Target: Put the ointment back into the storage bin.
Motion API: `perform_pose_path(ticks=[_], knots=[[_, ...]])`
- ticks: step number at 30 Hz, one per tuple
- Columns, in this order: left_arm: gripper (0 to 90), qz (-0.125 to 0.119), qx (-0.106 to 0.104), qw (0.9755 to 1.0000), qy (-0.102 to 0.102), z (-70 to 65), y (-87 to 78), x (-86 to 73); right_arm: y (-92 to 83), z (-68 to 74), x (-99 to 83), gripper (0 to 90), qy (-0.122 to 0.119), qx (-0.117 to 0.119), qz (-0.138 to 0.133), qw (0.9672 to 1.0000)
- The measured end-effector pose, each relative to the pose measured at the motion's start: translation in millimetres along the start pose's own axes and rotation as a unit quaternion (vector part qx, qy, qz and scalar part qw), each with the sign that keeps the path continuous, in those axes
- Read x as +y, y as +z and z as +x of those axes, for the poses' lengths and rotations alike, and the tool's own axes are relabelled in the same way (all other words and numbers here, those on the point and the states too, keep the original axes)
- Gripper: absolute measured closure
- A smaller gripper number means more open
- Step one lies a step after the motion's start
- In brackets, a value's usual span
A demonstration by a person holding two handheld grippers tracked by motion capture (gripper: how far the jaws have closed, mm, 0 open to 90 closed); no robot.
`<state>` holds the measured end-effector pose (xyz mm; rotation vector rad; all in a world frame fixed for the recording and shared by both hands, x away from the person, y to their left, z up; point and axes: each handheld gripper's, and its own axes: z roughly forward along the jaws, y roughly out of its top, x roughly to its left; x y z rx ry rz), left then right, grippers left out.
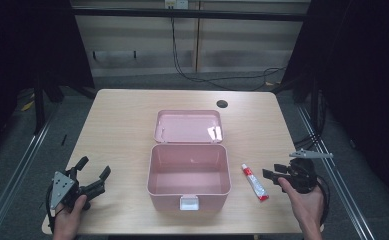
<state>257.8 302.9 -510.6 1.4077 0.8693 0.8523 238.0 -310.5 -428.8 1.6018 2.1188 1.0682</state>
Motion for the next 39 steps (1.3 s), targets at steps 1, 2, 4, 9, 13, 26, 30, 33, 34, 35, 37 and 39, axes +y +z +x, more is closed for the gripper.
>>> perform_pose_path(ticks=[1, 2, 4, 9, 13, 26, 30, 33, 34, 35, 37, 39], knots=[[15.8, 0.000, 0.002, 1.0000, 0.000, -0.1, -0.2, 0.0, 1.1, 0.6, 5.3, 50.7, 0.006, 0.012, 0.032, 0.9994], [15.8, 0.000, 0.002, 1.0000, 0.000, -0.1, -0.2, 0.0, 1.1, 0.6, 5.3, 50.7, 0.006, 0.012, 0.032, 0.9994], [15.8, 0.000, 0.002, 1.0000, 0.000, -0.1, -0.2, 0.0, 5.1, 0.8, 11.8, 49.0, 0.007, 0.020, 0.057, 0.9982], [15.8, 0.000, 0.001, 1.0000, 0.000, -0.1, -0.2, 0.0, 11.7, 3.4, 20.6, 46.9, 0.005, 0.037, 0.101, 0.9942], [15.8, 0.000, 0.001, 1.0000, 0.000, -0.1, -0.1, 0.0, 16.0, 8.8, 25.8, 51.6, -0.002, 0.027, 0.121, 0.9923], [15.8, 0.000, 0.001, 1.0000, 0.000, 0.0, -0.1, 0.0, 56.2, 19.9, 33.0, 57.3, -0.032, 0.004, 0.242, 0.9696], [15.8, 0.000, 0.001, 1.0000, 0.000, 0.0, -0.2, 0.0, 62.0, 18.3, 35.3, 57.5, -0.032, 0.007, 0.255, 0.9664], [15.8, 0.000, 0.001, 1.0000, 0.000, 0.0, -0.1, 0.0, 66.0, 18.9, 39.3, 57.9, -0.036, 0.004, 0.274, 0.9610], [15.8, 0.000, 0.001, 1.0000, 0.000, 0.0, -0.1, 0.0, 67.8, 19.5, 40.7, 57.9, -0.038, -0.001, 0.282, 0.9588], [15.8, 0.000, 0.001, 1.0000, 0.000, 0.0, -0.1, 0.0, 69.7, 20.0, 42.5, 57.9, -0.040, -0.007, 0.289, 0.9564], [15.8, 0.000, 0.001, 1.0000, 0.000, 0.0, -0.1, 0.0, 71.7, 20.6, 44.3, 57.9, -0.042, -0.013, 0.294, 0.9547], [15.8, 0.000, 0.001, 1.0000, 0.000, 0.0, -0.2, 0.0, 77.8, 22.2, 48.6, 59.0, -0.051, -0.025, 0.307, 0.9501]])
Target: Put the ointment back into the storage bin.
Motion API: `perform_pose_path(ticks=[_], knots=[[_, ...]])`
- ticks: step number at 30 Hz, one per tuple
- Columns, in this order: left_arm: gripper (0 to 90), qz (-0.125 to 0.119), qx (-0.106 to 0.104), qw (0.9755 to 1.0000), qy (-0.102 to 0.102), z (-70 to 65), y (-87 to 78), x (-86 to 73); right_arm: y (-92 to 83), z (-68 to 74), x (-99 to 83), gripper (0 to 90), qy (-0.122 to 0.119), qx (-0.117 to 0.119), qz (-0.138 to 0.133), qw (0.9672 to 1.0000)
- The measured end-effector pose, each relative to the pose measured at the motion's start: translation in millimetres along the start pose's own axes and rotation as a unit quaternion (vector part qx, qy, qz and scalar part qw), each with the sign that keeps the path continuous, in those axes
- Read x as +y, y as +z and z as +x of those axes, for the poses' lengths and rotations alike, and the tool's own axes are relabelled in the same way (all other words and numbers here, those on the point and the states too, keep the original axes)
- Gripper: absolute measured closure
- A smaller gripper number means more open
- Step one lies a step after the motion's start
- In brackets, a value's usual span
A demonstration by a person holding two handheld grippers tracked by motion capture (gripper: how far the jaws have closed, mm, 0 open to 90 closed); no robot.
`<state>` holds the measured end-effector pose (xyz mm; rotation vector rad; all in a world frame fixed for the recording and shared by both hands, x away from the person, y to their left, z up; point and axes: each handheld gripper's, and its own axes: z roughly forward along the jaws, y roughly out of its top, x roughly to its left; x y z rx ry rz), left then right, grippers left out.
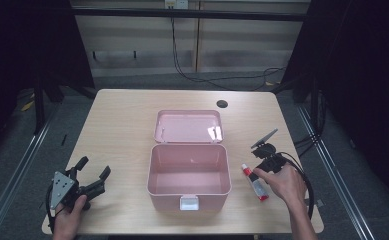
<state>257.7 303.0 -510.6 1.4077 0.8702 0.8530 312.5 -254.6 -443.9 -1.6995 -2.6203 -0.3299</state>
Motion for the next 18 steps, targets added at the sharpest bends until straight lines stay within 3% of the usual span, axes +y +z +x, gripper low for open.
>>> perform_pose_path(ticks=[5, 6, 18], knots=[[15.8, 0.000, 0.000, 1.0000, 0.000, 0.0, 0.0, 0.0, 11.0, 1.3, 2.9, 59.9, 0.004, 0.001, 0.016, 0.9999], [15.8, 0.000, 0.000, 1.0000, 0.000, 0.0, 0.0, 0.0, 16.5, 1.3, 3.0, 60.0, 0.001, -0.001, 0.032, 0.9995], [15.8, 0.000, -0.001, 1.0000, 0.000, 0.0, 0.1, 0.0, 25.2, 5.6, 6.7, 66.3, -0.009, -0.015, 0.043, 0.9989]])
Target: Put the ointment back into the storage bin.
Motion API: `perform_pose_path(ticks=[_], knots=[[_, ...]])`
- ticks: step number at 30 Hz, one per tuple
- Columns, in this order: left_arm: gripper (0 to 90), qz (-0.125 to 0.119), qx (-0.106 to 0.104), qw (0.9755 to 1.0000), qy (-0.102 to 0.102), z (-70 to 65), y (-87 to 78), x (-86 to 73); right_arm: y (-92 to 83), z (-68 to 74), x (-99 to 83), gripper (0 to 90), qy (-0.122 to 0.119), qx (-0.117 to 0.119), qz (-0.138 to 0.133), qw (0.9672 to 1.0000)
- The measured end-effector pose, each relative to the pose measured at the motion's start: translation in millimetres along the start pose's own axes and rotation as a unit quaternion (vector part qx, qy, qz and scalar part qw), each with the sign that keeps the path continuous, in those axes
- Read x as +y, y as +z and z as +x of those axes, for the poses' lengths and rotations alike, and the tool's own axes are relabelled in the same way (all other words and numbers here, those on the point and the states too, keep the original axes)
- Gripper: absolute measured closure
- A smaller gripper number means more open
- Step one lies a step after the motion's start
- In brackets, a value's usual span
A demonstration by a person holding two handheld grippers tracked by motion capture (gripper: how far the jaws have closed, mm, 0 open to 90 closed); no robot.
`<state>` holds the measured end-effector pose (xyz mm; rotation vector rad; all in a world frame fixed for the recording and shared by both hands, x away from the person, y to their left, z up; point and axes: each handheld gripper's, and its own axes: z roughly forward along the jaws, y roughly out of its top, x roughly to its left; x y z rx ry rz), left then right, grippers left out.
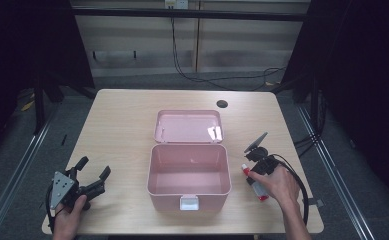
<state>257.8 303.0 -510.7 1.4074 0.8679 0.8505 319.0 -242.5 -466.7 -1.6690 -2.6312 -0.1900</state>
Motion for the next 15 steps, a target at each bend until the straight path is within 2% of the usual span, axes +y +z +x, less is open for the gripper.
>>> perform_pose_path(ticks=[7, 15], knots=[[15.8, 0.000, 0.000, 1.0000, 0.000, 0.1, 0.0, 0.0, 0.7, 2.7, 0.7, 70.9, -0.005, -0.015, 0.001, 0.9999], [15.8, 0.000, 0.000, 1.0000, 0.000, 0.0, 0.0, 0.0, 0.3, 2.3, 0.4, 71.4, -0.013, -0.013, 0.001, 0.9998]])
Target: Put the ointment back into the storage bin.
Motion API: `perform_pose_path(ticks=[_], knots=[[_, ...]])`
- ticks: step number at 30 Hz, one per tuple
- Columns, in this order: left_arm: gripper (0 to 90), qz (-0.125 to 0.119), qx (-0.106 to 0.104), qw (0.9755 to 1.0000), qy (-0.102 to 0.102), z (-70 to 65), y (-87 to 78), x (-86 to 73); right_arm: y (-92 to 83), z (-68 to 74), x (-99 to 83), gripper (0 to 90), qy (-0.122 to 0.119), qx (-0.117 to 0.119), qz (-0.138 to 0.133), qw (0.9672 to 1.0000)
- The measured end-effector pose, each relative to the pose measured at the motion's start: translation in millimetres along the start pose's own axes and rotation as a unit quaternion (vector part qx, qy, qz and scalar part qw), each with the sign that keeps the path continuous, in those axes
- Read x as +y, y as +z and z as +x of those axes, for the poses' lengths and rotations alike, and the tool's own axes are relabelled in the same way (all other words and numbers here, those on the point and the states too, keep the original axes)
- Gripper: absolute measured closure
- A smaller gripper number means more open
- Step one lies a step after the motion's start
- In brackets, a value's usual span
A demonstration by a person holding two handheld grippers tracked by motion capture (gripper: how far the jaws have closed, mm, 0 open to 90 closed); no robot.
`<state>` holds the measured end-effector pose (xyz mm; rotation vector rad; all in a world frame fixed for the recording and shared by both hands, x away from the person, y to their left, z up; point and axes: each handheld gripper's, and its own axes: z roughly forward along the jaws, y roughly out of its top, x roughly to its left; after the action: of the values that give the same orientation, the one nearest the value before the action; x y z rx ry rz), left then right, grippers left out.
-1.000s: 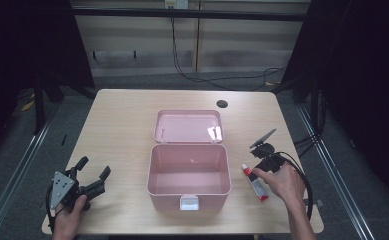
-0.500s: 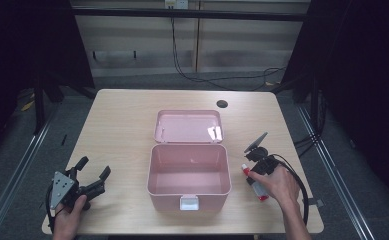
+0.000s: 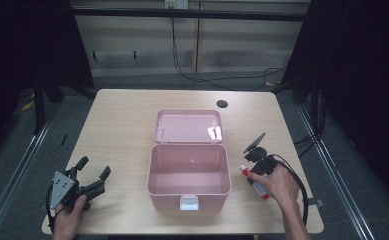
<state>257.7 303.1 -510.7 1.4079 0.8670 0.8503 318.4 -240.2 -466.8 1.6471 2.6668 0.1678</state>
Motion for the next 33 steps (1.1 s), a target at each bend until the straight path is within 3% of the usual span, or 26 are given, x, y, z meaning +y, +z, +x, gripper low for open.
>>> perform_pose_path(ticks=[12, 33], knots=[[15.8, 0.000, 0.000, 1.0000, 0.000, 0.0, 0.0, 0.0, -3.2, 1.6, 0.0, 71.5, -0.021, 0.011, 0.004, 0.9997], [15.8, 0.000, 0.002, 1.0000, 0.000, -0.2, -0.1, 0.0, -22.1, -3.1, -5.9, 71.5, -0.037, 0.024, -0.029, 0.9986]])
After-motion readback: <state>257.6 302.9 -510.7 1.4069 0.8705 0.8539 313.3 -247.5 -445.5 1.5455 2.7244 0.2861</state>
